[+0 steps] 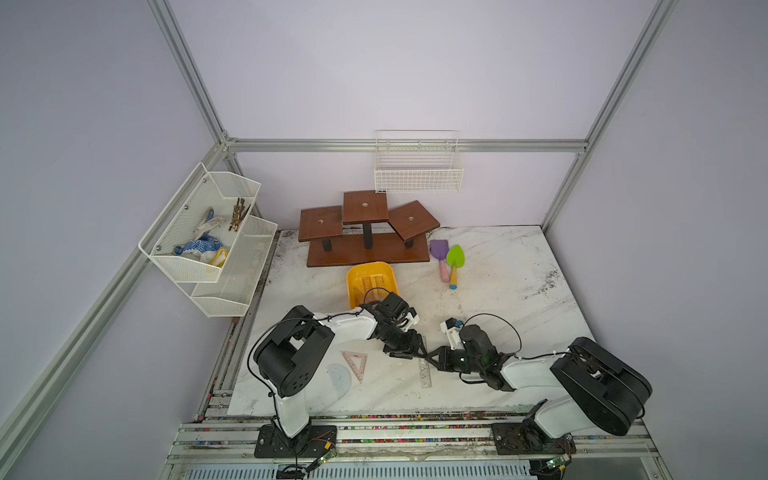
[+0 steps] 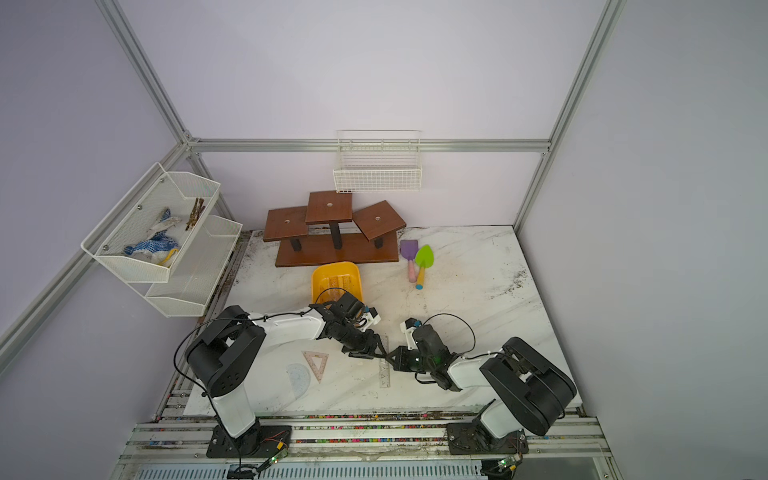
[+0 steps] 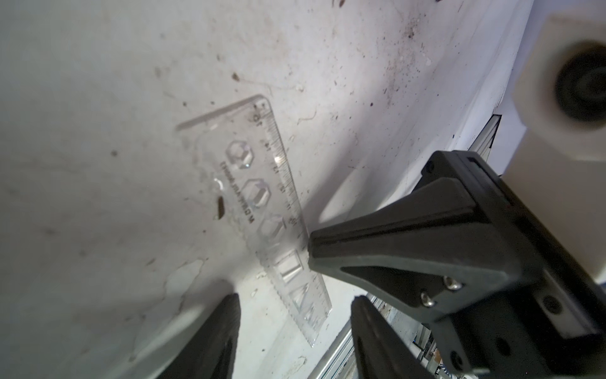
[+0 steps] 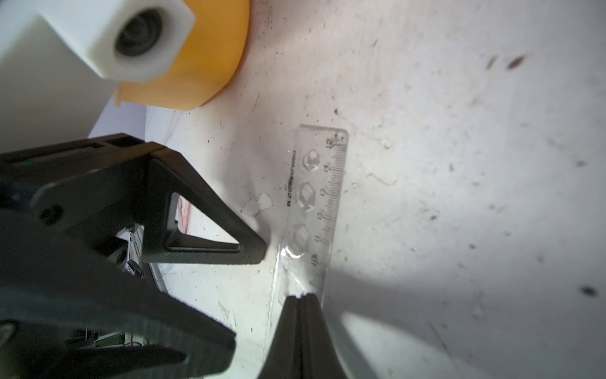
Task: Put the scattered rulers into the storage box
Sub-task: Pick up the ruler from the center of the board.
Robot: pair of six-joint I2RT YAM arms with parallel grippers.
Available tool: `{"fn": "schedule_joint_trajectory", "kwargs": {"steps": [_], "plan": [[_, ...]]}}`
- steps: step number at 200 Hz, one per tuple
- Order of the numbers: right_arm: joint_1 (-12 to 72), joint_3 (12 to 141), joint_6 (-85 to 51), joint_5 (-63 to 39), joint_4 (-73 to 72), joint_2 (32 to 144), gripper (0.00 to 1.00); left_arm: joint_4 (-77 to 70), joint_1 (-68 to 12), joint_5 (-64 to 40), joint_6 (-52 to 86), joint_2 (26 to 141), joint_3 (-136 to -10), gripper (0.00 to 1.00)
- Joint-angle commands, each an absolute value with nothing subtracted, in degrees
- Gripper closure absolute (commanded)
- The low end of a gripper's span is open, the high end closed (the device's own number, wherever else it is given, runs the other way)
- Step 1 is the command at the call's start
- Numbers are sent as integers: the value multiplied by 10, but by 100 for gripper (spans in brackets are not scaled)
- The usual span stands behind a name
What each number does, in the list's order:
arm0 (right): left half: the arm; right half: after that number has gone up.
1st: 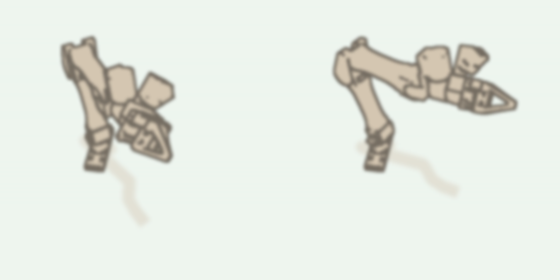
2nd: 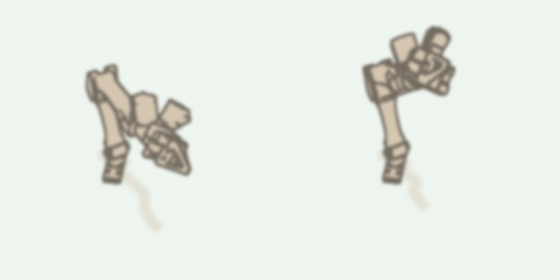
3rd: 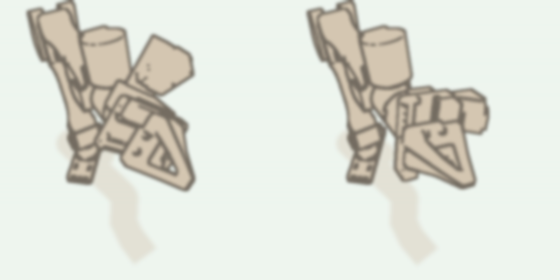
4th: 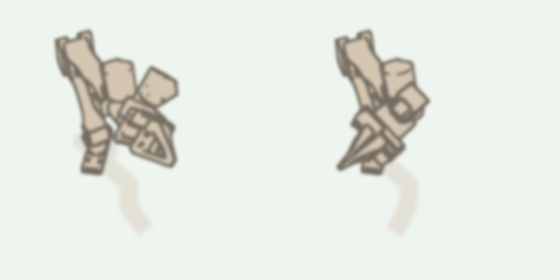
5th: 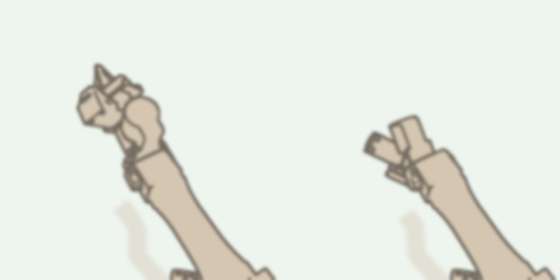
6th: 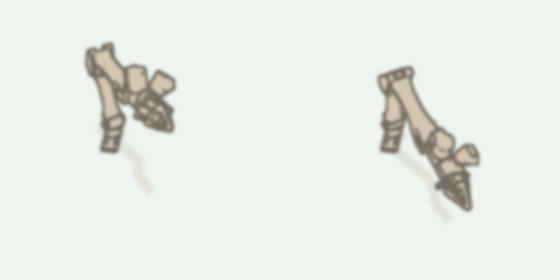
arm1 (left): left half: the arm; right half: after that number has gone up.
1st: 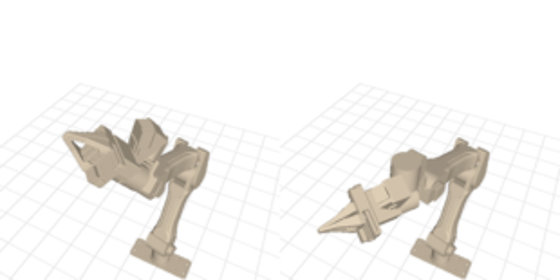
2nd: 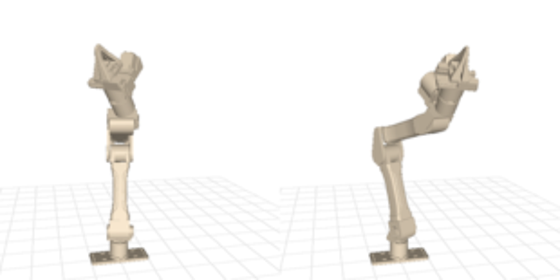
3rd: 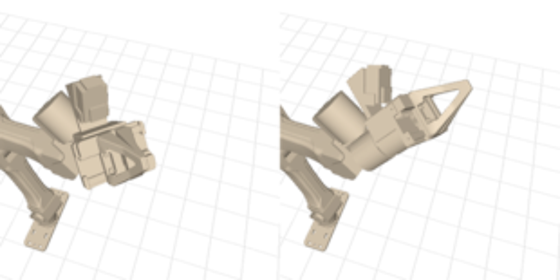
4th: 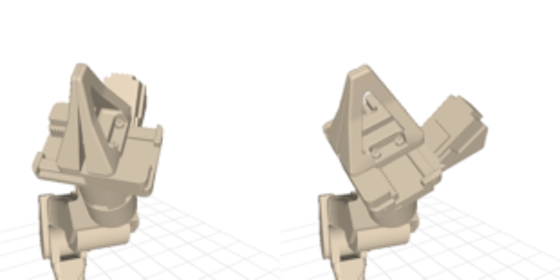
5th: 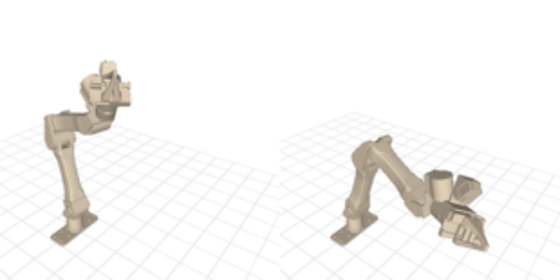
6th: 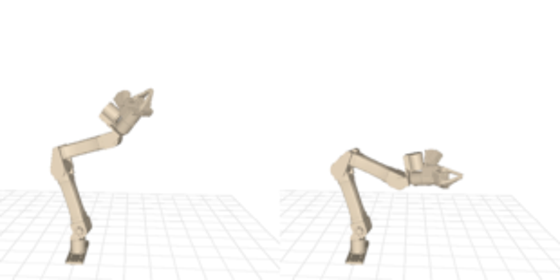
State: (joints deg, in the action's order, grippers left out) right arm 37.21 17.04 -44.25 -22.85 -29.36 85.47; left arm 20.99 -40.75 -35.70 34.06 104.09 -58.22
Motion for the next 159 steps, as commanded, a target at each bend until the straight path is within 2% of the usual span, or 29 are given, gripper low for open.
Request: {"fn": "schedule_joint_trajectory", "kwargs": {"steps": [1,100,133,159], "plan": [[369,147,-431,-223,-285,862,93,205,-414,-349,347,1055,-588,43],[365,131,-442,-228,-321,918,94,206,-423,-349,352,1084,-603,56],[363,130,-444,-239,-338,930,94,208,-425,-344,356,1073,-598,57],[355,134,-445,-251,-333,888,93,225,-421,-315,352,1042,-588,53]]}}
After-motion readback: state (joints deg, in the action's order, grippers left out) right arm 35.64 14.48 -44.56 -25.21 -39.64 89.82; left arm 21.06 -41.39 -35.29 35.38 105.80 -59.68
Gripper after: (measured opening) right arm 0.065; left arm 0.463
